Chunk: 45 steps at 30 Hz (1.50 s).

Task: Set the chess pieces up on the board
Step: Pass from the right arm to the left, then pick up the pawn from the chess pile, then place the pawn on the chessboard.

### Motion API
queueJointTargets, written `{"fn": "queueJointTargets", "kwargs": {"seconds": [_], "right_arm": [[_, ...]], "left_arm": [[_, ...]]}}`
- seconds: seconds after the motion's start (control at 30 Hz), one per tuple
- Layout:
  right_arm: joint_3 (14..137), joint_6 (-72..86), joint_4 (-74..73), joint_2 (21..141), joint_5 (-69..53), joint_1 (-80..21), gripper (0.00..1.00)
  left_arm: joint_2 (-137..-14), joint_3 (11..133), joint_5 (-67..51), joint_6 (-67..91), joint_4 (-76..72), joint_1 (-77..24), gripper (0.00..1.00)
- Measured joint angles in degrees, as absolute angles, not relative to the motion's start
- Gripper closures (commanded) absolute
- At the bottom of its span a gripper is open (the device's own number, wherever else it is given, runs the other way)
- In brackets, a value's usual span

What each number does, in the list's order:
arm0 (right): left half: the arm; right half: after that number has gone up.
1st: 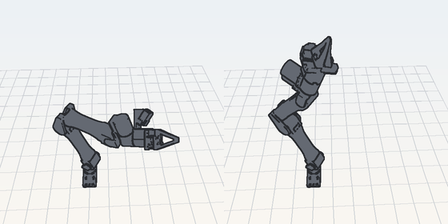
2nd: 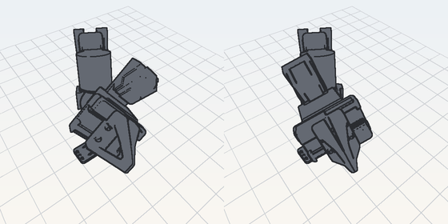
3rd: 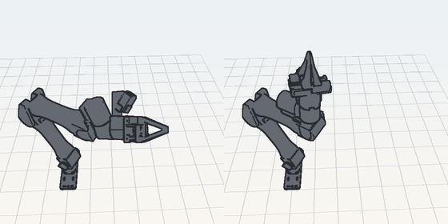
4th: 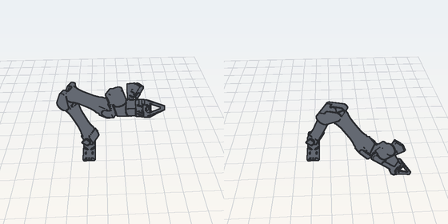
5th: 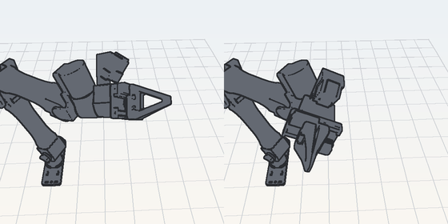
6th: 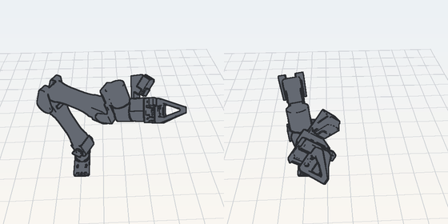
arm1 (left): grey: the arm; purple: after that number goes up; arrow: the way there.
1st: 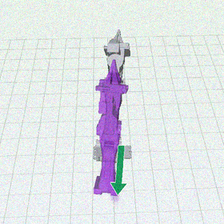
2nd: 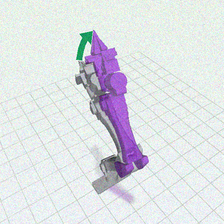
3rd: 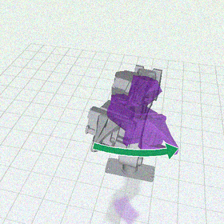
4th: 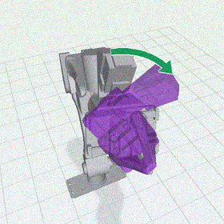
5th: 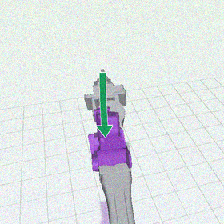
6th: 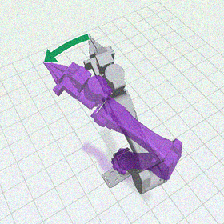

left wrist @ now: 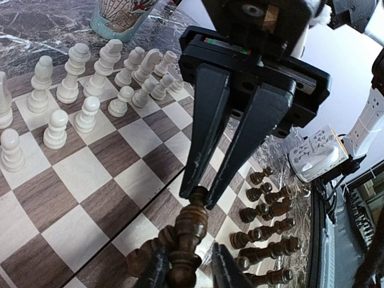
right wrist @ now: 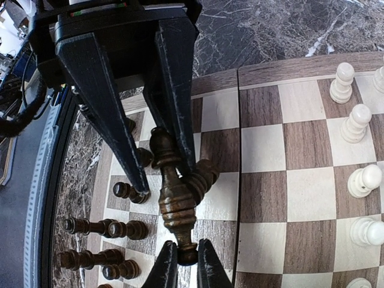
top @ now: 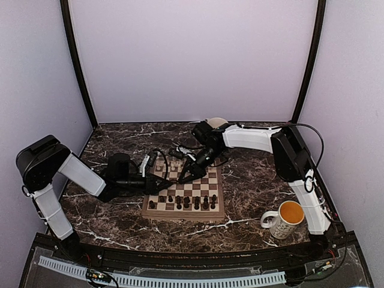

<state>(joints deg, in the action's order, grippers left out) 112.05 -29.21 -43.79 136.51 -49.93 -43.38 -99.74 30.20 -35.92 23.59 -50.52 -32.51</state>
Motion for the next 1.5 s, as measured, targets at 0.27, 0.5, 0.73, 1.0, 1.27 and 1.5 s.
{"fn": "queueJointTargets", "kwargs": {"seconds": [0.27,0.5,0.73,1.0,1.27,1.5], "right_arm": [[112.03,-29.23,-43.79,136.53,-49.91,-42.89,0.90],[110.61,-29.23,-43.29,136.51,-49.78,-42.63,0.90],[108.55,-29.23,-43.88,135.83,-45.12,-42.11,0.88],[108.31,-28.05,-44.91,134.91,-42.48,-42.15,0.71],[105.56,-27.07,-44.73,130.56,-42.46,-41.78,0.62],[103.46,-25.36,-41.19,125.29,-44.66,-41.58,0.61]], "left_arm": [[-101.65,30.83,-35.83,27.27,-52.86,-32.32,0.95],[-100.77,31.27,-36.47,27.75,-50.46,-31.99,0.97],[-95.33,38.54,-34.61,21.08,-30.52,-31.99,0.97],[-93.60,45.08,-33.32,15.00,-13.98,-31.97,0.97],[-92.75,45.30,-35.14,16.34,-11.77,-31.97,0.97],[-89.86,43.20,-36.18,24.49,-22.06,-31.97,0.97]]}}
